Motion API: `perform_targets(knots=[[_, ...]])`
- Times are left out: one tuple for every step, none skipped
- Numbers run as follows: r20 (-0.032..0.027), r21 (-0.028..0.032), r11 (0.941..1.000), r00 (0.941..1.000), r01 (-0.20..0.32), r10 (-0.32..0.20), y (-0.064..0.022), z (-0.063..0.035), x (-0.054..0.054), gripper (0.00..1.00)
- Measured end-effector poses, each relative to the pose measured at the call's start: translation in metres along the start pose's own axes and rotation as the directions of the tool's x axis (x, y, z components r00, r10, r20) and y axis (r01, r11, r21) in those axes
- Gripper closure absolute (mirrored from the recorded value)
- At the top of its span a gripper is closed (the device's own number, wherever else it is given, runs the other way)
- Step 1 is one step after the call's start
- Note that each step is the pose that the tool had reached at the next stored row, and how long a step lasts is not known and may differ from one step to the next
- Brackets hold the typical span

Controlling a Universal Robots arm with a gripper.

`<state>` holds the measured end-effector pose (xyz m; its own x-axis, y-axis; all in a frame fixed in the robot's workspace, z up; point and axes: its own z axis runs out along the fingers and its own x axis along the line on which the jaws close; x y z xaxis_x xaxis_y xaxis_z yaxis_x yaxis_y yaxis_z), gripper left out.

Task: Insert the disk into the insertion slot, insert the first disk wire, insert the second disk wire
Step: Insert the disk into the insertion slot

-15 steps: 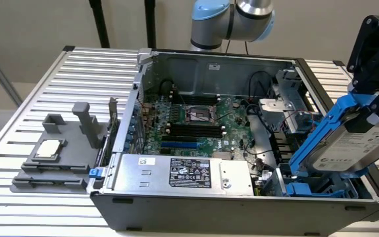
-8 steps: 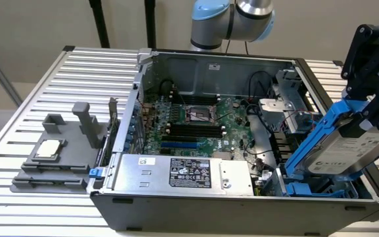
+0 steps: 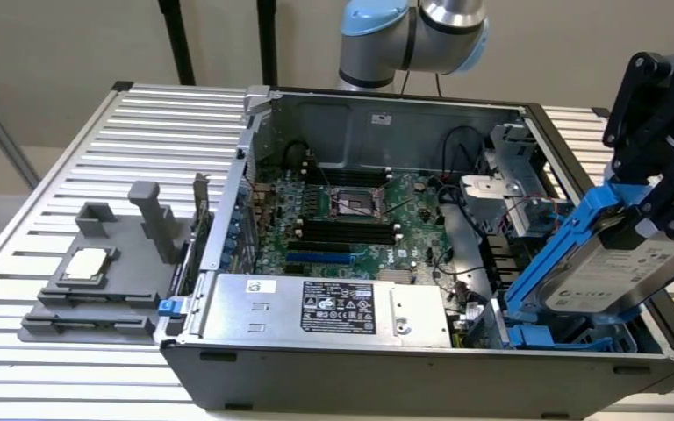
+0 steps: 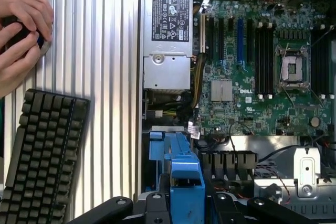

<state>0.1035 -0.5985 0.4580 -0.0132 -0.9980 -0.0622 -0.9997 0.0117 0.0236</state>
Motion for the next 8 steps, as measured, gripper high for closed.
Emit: perform_targets(knots=[[0.0, -0.0007, 1.0, 1.0, 0.002, -0.002, -0.0002, 0.0008, 0.0, 0.67], [-0.0001, -0.0017, 1.0, 1.0, 0.004, -0.004, -0.0005, 0.0014, 0.0001, 0.67], [-0.0001, -0.0029, 1.0, 1.0, 0.006, -0.006, -0.0009, 0.002, 0.0001, 0.67], [-0.0002, -0.0044, 1.0, 1.0, 0.008, -0.008, -0.0012, 0.0024, 0.0001, 0.67], [-0.0004, -0.0061, 0.9999, 1.0, 0.01, -0.01, -0.0016, 0.0027, 0.0002, 0.67], [-0.0005, -0.008, 0.9999, 0.9999, 0.011, -0.011, -0.002, 0.0028, 0.0001, 0.67], [-0.0005, -0.0096, 0.9999, 0.9999, 0.012, -0.012, -0.0022, 0.003, 0.0002, 0.67], [-0.0004, -0.011, 0.9999, 0.9999, 0.013, -0.013, -0.0025, 0.0032, 0.0002, 0.67]])
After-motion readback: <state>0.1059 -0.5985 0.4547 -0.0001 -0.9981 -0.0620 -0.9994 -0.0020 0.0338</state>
